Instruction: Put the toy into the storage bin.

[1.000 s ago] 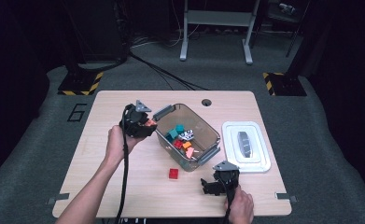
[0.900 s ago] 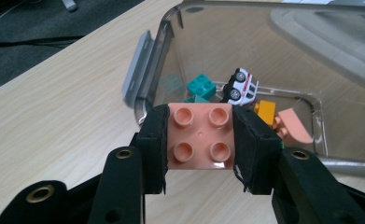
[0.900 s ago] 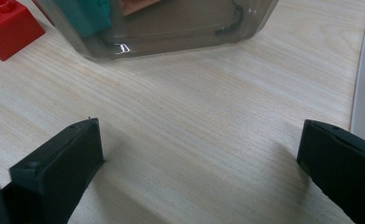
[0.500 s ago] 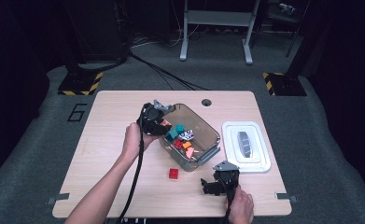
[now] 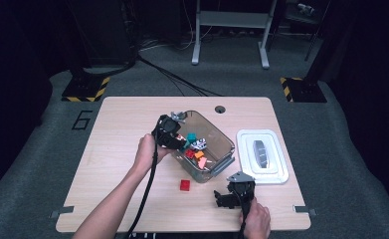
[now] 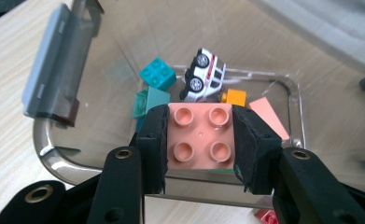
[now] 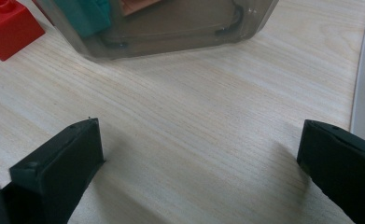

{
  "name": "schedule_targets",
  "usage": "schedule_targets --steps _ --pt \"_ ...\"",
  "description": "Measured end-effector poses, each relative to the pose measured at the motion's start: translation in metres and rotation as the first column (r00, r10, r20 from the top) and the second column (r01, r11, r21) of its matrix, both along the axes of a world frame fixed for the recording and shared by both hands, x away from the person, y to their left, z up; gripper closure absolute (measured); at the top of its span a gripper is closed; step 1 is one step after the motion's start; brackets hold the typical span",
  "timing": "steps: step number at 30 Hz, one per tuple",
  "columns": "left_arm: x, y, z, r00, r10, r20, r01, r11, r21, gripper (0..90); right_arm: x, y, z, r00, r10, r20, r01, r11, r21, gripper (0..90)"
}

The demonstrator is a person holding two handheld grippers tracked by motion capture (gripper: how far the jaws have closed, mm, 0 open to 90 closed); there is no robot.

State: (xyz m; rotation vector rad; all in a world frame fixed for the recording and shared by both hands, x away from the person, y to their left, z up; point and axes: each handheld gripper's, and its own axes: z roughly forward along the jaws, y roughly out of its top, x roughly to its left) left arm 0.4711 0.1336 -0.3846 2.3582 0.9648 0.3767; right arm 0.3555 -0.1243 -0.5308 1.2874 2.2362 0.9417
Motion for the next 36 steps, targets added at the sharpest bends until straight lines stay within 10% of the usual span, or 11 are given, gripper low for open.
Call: schedule_targets --steps 9,24,36 --pt "-0.004 0.002 -0.001 1.0 -0.001 -0.007 0.001 1.0 0.009 54.9 0.0 0.0 0.0 1.0 0.001 0.001 -0.001 1.0 -0.002 0.0" --pt "-0.046 0.036 0.016 0.9956 0.041 0.084 -0.036 0.9978 -0.056 21.9 0.0 0.0 0.0 1.0 0.0 0.0 0.0 1.0 0.0 0.0" --pt "-0.074 0.056 -0.022 0.9959 0.076 0.049 -0.072 0.995 -0.069 13.7 0.0 0.0 0.0 1.0 0.0 0.0 0.0 1.0 0.0 0.0"
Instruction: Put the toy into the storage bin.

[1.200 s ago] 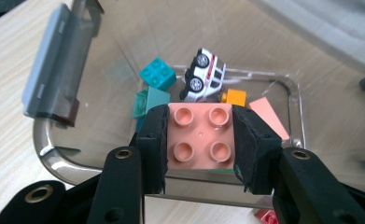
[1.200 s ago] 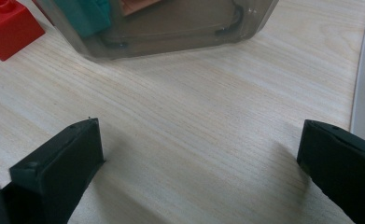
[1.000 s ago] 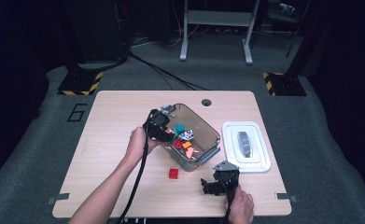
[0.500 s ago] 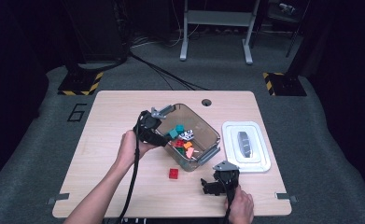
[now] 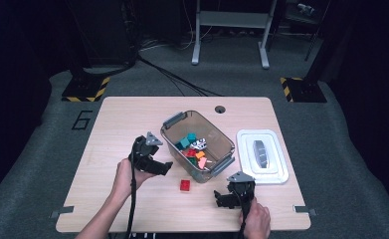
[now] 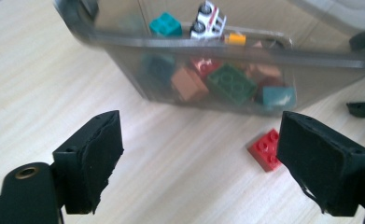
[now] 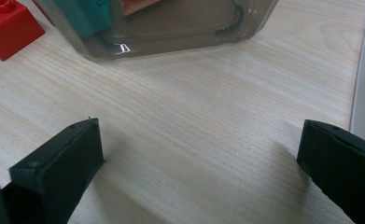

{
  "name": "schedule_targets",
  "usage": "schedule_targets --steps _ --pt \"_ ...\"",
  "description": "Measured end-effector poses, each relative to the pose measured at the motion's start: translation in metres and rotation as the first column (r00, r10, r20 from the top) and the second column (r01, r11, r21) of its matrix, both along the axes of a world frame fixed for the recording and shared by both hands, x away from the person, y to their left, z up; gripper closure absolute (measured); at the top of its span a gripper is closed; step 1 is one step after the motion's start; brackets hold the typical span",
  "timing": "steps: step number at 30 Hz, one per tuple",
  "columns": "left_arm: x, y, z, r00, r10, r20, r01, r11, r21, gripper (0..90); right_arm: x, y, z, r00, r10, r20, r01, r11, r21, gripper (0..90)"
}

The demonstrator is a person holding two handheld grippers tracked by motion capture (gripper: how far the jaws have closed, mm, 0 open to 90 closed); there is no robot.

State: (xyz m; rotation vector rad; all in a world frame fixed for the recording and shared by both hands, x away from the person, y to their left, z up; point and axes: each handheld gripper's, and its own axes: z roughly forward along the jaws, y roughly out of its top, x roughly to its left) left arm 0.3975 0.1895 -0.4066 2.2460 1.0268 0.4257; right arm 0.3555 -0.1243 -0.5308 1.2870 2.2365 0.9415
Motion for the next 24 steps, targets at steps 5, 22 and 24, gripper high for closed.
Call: schedule_targets --steps 5,22,24 --pt "-0.01 -0.003 -0.023 0.9999 0.013 0.002 -0.013 0.9995 -0.027 10.9 0.0 0.0 0.0 1.0 0.0 0.0 0.0 1.0 0.0 0.0" --pt "-0.03 -0.051 -0.095 0.9998 0.013 -0.012 -0.013 0.9997 -0.019 4.1 0.0 0.0 0.0 1.0 0.0 0.0 0.0 1.0 0.0 0.0" --pt "-0.031 -0.056 -0.1 0.9998 0.017 -0.007 -0.017 0.9997 -0.018 5.5 0.0 0.0 0.0 1.0 0.0 0.0 0.0 1.0 0.0 0.0"
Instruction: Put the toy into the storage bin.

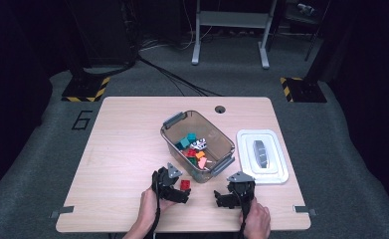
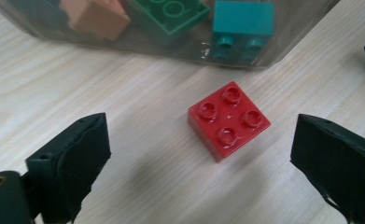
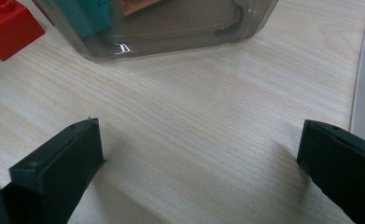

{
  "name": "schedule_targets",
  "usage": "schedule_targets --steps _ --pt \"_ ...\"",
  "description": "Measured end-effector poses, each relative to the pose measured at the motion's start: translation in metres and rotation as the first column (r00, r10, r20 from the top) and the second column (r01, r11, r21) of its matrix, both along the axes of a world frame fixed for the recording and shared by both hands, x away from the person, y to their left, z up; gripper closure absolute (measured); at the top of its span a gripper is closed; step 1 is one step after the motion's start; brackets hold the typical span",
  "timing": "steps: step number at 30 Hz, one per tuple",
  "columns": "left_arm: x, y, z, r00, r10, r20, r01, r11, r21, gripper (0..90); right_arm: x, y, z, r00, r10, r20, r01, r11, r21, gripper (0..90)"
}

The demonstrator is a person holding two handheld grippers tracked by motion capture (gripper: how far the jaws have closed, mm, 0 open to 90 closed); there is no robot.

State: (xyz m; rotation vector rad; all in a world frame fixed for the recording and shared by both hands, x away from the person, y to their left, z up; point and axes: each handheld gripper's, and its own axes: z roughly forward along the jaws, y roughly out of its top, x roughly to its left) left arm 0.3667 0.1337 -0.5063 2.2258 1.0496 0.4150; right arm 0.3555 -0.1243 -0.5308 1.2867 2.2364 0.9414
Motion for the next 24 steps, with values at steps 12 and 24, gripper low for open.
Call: schedule_targets --steps 12,24 --pt "-0.0024 -0.0119 -0.0101 0.9993 0.007 0.036 -0.006 0.9995 -0.031 28.5 0.0 -0.0001 0.0001 1.0 0.0 0.002 0.0 1.0 -0.002 0.0" --pt "-0.006 -0.0091 -0.0086 0.9992 -0.032 0.025 0.033 0.9983 -0.048 54.1 0.0 -0.0001 0.0001 1.0 0.001 0.002 -0.001 1.0 -0.002 0.0"
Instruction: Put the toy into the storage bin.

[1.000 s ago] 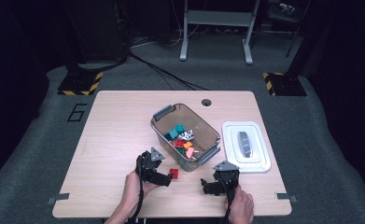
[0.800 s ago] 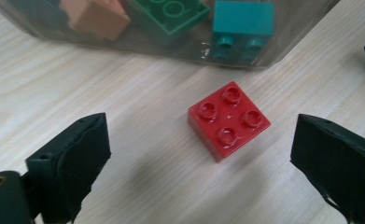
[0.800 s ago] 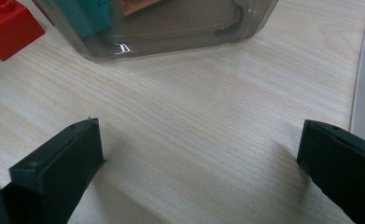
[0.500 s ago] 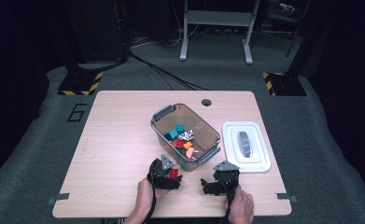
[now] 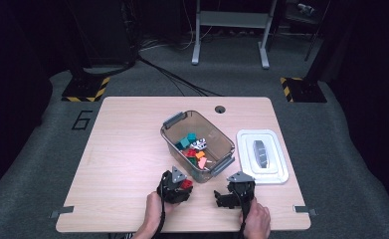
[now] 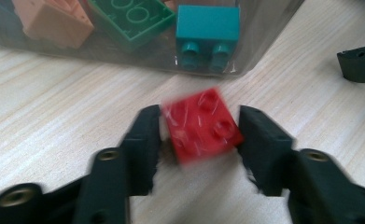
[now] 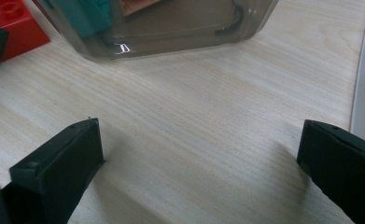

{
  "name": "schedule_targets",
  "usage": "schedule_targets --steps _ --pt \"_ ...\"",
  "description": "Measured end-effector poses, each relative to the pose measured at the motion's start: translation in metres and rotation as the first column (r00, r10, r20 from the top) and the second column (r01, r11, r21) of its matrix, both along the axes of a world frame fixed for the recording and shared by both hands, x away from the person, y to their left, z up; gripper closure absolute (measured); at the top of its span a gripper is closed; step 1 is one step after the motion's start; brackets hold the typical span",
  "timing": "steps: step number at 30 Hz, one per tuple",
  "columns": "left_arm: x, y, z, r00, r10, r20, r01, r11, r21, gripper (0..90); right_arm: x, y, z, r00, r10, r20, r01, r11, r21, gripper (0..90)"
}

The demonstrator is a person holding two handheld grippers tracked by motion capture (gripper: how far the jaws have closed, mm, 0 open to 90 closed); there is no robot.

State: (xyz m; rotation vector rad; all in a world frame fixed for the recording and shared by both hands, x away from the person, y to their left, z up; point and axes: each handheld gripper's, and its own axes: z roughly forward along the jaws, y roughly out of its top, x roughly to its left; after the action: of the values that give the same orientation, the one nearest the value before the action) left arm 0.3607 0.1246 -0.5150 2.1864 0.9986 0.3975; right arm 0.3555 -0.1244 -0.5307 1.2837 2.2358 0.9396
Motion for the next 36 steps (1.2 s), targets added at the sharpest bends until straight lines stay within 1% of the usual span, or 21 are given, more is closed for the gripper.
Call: schedule_targets --steps 5,8,10,14,15,16,17,18,19,20,21,23,24,26,28,29,30,31,32,33,36 --pt "-0.002 0.002 0.0 0.9999 -0.01 -0.004 0.01 0.9999 -0.004 58.3 0.0 0.0 0.0 1.0 0.0 0.0 0.0 1.0 0.0 0.0" --pt "-0.002 0.005 0.0 0.9999 -0.015 -0.005 0.015 0.9999 -0.002 58.7 0.0 0.0 0.0 1.0 0.0 0.0 0.0 1.0 0.0 0.0" --pt "-0.003 0.006 0.0 0.9998 -0.017 -0.007 0.017 0.9998 -0.009 58.7 0.0 0.0 0.0 1.0 0.0 0.0 0.0 1.0 0.0 0.0" --pt "-0.006 0.013 0.0 0.9997 -0.023 -0.009 0.023 0.9997 0.003 58.7 0.0 0.0 0.0 1.0 0.0 0.0 0.0 1.0 0.0 0.0" --pt "-0.009 0.018 0.001 0.9998 -0.017 -0.012 0.017 0.9998 -0.003 58.7 0.0 0.0 0.0 1.0 0.0 0.0 0.0 1.0 0.0 0.0" --pt "-0.011 0.021 0.001 0.9997 -0.021 -0.011 0.021 0.9997 0.007 58.7 0.0 0.0 0.0 1.0 0.0 0.0 0.0 1.0 0.0 0.0" --pt "-0.013 0.024 0.001 0.9997 -0.017 -0.016 0.017 0.9999 0.001 58.6 0.0 0.0 0.0 1.0 0.0 0.0 0.0 1.0 0.0 0.0" --pt "-0.015 0.03 0.001 0.9996 -0.018 -0.022 0.019 0.9998 0.009 58.1 0.0 0.0 0.0 1.0 0.0 0.0 0.0 1.0 0.0 0.0" --pt "-0.016 0.032 0.001 0.9994 -0.016 -0.031 0.016 0.9998 0.007 58.0 0.0 0.0 0.0 1.0 0.0 0.0 0.0 1.0 0.0 0.0" --pt "-0.016 0.032 0.001 0.9994 -0.016 -0.031 0.016 0.9998 0.007 56.1 0.0 0.0 0.0 1.0 0.0 0.0 0.0 1.0 0.0 0.0" --pt "-0.016 0.036 0.001 0.999 -0.008 -0.044 0.009 0.9999 0.013 51.0 0.0 0.0 0.0 1.0 0.0 0.0 0.0 1.0 0.0 0.0" --pt "-0.015 0.037 0.003 0.9991 -0.01 -0.04 0.011 0.9999 0.013 42.8 0.0 0.0 0.0 1.0 0.0 0.0 0.0 1.0 0.0 0.0" --pt "-0.014 0.037 0.004 0.9991 -0.004 -0.041 0.004 1.0 -0.006 41.7 0.0 0.0 0.0 1.0 0.0 0.0 0.0 1.0 0.0 0.0" --pt "-0.012 0.035 0.006 0.9992 -0.008 -0.039 0.008 0.9999 -0.008 37.9 0.0 0.0 0.0 1.0 0.0 0.0 0.0 1.0 0.0 0.0" --pt "-0.008 0.03 0.009 0.9988 -0.019 -0.045 0.019 0.9998 0.002 37.5 0.0 0.0 0.0 1.0 0.0 0.0 0.0 1.0 0.0 0.0" --pt "-0.006 0.027 0.008 0.9991 -0.012 -0.041 0.012 0.9999 0.001 37.5 0.0 0.0 0.0 1.0 0.0 0.0 0.0 1.0 0.0 0.0" --pt "-0.005 0.026 0.008 0.9989 -0.015 -0.044 0.016 0.9997 0.019 37.7 0.0 0.0 0.0 1.0 0.0 0.0 0.0 1.0 0.0 0.0" --pt "-0.003 0.025 0.008 0.9986 -0.015 -0.051 0.016 0.9997 0.016 38.2 0.0 0.0 0.0 1.0 0.0 0.0 0.0 1.0 0.0 0.0" --pt "-0.001 0.024 0.007 0.9984 -0.014 -0.055 0.016 0.9995 0.026 39.2 0.0 0.0 0.0 1.0 0.0 0.0 0.0 1.0 0.0 0.0" --pt "-0.001 0.023 0.006 0.9983 -0.01 -0.057 0.012 0.9997 0.023 40.8 0.0 0.0 0.0 1.0 0.0 0.0 0.0 1.0 0.0 0.0" --pt "0.001 0.022 0.005 0.9979 -0.017 -0.062 0.019 0.9989 0.042 50.2 0.0 0.0 0.0 1.0 0.0 0.0 0.0 1.0 0.0 0.0"
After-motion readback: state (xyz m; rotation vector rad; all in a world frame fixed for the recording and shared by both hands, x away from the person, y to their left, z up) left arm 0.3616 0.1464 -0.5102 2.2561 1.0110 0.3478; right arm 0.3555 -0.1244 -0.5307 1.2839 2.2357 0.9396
